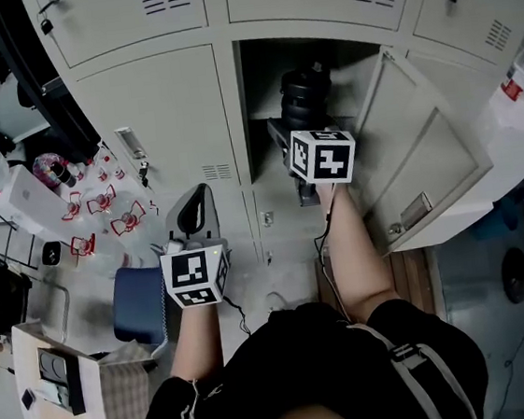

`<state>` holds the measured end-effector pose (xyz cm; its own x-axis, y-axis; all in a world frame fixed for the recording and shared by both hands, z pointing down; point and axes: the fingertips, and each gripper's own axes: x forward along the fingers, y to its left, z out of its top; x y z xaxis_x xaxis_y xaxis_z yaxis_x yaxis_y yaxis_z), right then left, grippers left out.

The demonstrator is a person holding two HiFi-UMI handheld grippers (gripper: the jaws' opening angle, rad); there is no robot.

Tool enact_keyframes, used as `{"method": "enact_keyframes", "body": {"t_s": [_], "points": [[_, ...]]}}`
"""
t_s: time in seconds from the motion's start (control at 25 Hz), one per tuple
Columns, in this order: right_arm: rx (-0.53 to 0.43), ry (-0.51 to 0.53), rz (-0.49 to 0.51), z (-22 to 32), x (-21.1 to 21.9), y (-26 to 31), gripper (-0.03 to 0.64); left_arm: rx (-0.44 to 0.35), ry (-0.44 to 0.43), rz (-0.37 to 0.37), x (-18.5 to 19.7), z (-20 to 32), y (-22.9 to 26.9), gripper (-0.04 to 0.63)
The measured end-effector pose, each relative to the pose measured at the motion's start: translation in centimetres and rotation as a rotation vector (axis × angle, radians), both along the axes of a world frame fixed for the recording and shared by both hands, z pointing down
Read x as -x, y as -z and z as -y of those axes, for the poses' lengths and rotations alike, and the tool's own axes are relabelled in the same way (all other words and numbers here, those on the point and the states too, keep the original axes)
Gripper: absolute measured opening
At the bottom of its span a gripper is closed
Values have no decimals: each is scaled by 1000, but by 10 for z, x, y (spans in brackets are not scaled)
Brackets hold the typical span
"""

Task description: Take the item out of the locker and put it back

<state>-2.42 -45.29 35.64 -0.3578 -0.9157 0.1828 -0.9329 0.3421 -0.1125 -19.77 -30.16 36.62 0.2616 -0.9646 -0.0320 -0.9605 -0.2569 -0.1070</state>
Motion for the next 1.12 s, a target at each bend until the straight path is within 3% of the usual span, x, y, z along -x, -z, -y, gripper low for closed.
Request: {"method": "enact_keyframes", "body": {"t_s": [0.32, 0.76, 1.12], "points": [[-40, 100, 65, -76, 0, -34, 434, 28, -6, 2, -20, -49, -17, 11], [-121, 125, 30, -167, -13, -43, 434, 44, -26, 4, -43, -97, -26, 11], [-153, 133, -13, -194, -16, -51, 434, 49, -66, 21, -61, -106, -28, 11]]}}
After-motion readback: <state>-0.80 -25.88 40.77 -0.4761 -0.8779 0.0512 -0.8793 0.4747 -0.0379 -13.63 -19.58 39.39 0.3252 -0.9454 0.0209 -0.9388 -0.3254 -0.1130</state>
